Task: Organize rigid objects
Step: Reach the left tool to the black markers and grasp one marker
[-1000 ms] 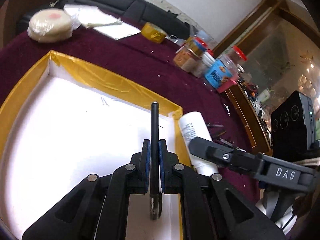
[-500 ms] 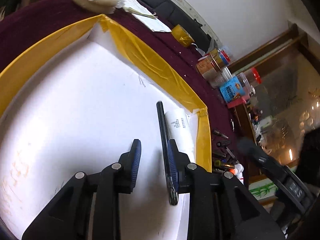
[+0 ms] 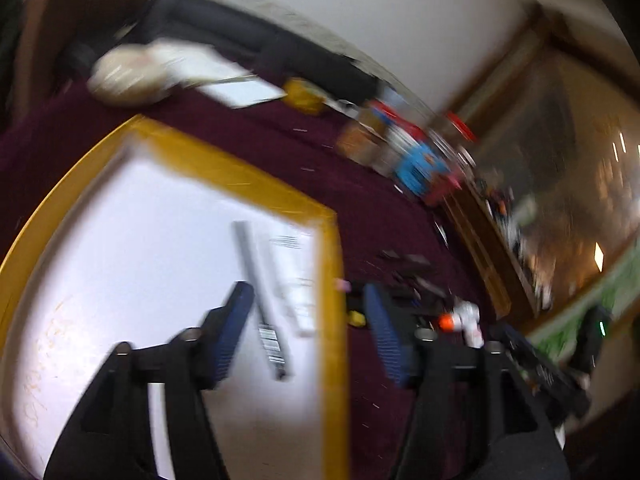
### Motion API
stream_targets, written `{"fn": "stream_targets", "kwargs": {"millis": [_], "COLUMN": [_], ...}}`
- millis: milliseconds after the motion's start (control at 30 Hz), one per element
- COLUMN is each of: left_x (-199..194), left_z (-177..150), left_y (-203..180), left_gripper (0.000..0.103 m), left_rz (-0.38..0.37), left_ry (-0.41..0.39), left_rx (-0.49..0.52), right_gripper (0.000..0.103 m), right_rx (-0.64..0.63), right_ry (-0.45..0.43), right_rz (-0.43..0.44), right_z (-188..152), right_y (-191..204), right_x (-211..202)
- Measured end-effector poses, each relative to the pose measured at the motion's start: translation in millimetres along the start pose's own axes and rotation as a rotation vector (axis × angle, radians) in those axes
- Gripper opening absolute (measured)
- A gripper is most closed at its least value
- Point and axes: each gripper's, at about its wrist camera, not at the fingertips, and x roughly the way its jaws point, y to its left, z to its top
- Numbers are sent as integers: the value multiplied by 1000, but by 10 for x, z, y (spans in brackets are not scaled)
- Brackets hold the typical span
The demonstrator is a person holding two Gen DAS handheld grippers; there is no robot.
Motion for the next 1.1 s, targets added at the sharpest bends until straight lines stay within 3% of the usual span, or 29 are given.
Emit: {"fn": "stream_targets", "kwargs": {"millis": [167,333,433,533,633,800,933,1100], "left_x": [444,1009,1290,1595,1759,1586,1427,1445], "left_z": [-137,0,132,134,-2,-336,-494,-500], "left_y": [-864,-1167,-1219,-1237,-1155,-1257,-1324,-1291], "left_gripper": [67,67,67,67,67,68,53,28], "left_rz": [34,57,117,195,143,39,-19,34], "left_ry": [120,208,208,259,385,463,505,463], "left_rx": [312,346,351,401,370,436,457,498], "right_gripper": [58,58,58,58,58,58,58,59], "right_rx": [134,218,282,354,372,409,406,408], "right_ry": [9,-9,-4,-1,9,43,44,41], "right_rz": [24,88,151,236,260,295,307,312], "right_z": [-117,-224,-262,-290,-352,-422,-429,-433], "right_y": [-567,-918,-1008,-1114,-1130,-1198,-1202,-1215], "right_x": [155,317,365,445,548,670,673,672]}}
